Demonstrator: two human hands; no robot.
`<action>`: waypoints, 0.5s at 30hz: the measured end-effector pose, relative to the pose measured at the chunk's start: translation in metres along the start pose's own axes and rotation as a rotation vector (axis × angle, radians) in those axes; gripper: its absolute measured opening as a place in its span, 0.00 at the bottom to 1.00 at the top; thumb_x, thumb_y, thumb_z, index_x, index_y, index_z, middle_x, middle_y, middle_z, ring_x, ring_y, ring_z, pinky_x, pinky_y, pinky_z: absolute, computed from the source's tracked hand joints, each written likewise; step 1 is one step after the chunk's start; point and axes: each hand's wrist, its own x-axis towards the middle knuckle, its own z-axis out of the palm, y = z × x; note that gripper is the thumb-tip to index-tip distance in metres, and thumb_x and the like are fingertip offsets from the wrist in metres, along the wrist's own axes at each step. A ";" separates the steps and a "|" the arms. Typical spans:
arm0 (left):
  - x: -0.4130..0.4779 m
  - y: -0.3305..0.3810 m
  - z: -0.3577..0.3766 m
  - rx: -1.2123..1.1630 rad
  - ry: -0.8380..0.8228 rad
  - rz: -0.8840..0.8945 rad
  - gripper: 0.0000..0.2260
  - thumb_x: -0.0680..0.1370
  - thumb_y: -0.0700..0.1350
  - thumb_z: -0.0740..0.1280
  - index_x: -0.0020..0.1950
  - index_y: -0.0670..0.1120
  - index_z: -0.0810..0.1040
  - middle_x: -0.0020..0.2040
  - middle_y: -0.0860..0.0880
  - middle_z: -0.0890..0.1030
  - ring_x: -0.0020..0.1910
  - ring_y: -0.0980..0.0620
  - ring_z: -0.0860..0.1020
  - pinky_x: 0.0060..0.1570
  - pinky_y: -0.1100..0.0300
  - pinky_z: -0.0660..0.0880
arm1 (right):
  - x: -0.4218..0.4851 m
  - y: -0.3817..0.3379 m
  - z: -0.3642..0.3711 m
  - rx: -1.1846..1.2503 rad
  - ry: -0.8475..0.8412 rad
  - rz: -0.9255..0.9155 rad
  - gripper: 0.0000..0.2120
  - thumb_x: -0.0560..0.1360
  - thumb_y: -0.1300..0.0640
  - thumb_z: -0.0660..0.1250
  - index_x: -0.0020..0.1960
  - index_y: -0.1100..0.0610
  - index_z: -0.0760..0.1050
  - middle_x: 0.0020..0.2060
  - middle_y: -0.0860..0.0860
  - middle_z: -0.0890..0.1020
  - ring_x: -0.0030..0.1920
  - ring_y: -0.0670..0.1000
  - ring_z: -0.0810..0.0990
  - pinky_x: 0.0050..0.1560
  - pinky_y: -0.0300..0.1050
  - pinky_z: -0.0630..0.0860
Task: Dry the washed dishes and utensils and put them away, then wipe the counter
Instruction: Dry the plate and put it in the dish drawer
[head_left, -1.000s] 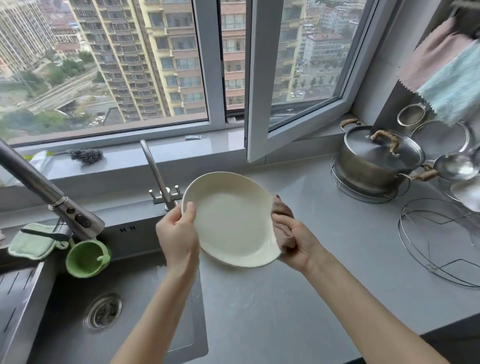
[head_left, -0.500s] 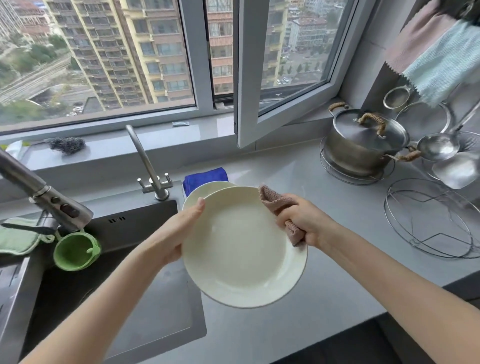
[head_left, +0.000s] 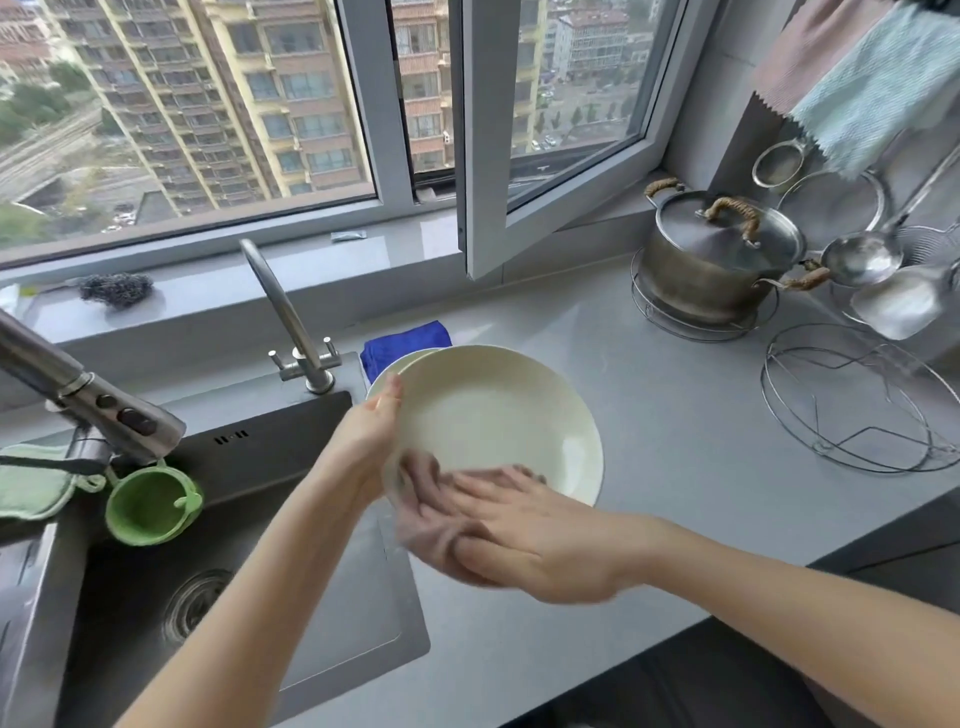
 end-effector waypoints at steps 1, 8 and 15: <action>0.003 0.001 -0.004 -0.003 0.017 0.010 0.19 0.80 0.59 0.55 0.44 0.47 0.77 0.41 0.44 0.82 0.39 0.46 0.80 0.48 0.53 0.77 | -0.016 0.012 0.006 -0.050 -0.055 0.006 0.27 0.79 0.39 0.36 0.77 0.44 0.38 0.78 0.44 0.44 0.77 0.46 0.42 0.75 0.53 0.41; -0.020 0.010 0.012 0.232 -0.197 0.040 0.19 0.81 0.57 0.55 0.62 0.48 0.76 0.55 0.45 0.81 0.52 0.47 0.79 0.54 0.53 0.76 | -0.002 0.104 -0.007 -0.575 0.383 0.167 0.24 0.77 0.40 0.51 0.71 0.44 0.67 0.72 0.57 0.67 0.69 0.63 0.69 0.66 0.67 0.63; -0.037 0.034 0.039 0.408 -0.185 0.329 0.13 0.81 0.54 0.55 0.53 0.53 0.79 0.40 0.55 0.79 0.38 0.59 0.74 0.33 0.73 0.67 | 0.013 0.110 -0.081 0.782 0.198 0.040 0.28 0.72 0.70 0.66 0.64 0.43 0.73 0.50 0.38 0.83 0.54 0.38 0.80 0.55 0.31 0.72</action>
